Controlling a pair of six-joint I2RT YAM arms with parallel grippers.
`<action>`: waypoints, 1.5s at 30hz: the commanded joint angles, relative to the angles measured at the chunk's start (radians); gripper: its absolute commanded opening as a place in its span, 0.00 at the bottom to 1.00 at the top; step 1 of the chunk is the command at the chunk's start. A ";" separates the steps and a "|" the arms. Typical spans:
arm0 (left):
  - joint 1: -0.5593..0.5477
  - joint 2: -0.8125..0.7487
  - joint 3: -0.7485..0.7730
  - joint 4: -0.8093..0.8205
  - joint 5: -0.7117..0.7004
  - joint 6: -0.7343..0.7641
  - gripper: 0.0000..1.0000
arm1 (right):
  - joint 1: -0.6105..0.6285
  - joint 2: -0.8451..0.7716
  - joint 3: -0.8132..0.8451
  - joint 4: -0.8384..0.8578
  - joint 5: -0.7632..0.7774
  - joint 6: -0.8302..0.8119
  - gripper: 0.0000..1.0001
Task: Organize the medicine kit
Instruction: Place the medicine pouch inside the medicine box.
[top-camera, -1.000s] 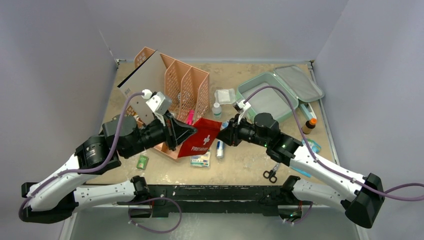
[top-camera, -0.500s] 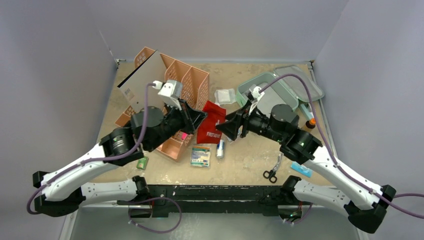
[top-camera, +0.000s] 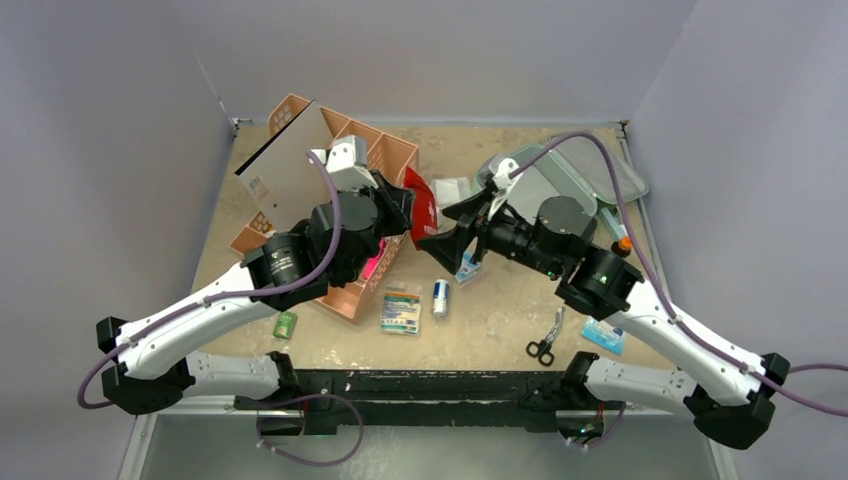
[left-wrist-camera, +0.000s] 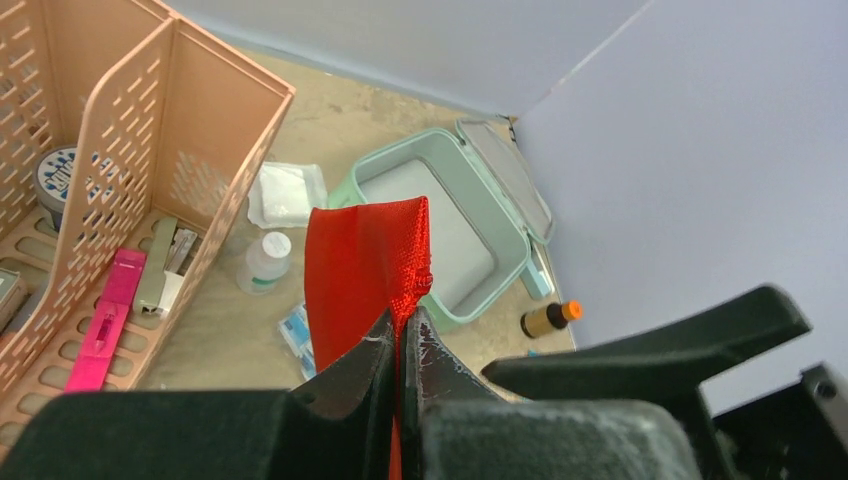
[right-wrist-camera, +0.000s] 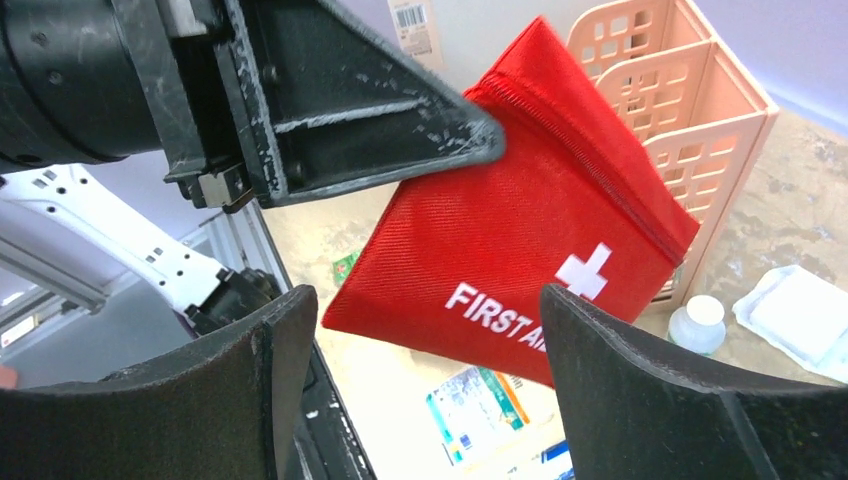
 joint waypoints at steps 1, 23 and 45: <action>0.000 0.024 0.058 0.020 -0.111 -0.089 0.00 | 0.082 0.044 0.052 -0.011 0.140 -0.052 0.84; 0.000 -0.059 -0.008 -0.061 0.009 -0.190 0.24 | 0.197 0.100 0.053 -0.068 0.493 -0.135 0.00; 0.000 -0.199 -0.134 -0.427 0.330 0.166 0.81 | -0.259 0.284 0.241 -0.217 0.346 -0.719 0.00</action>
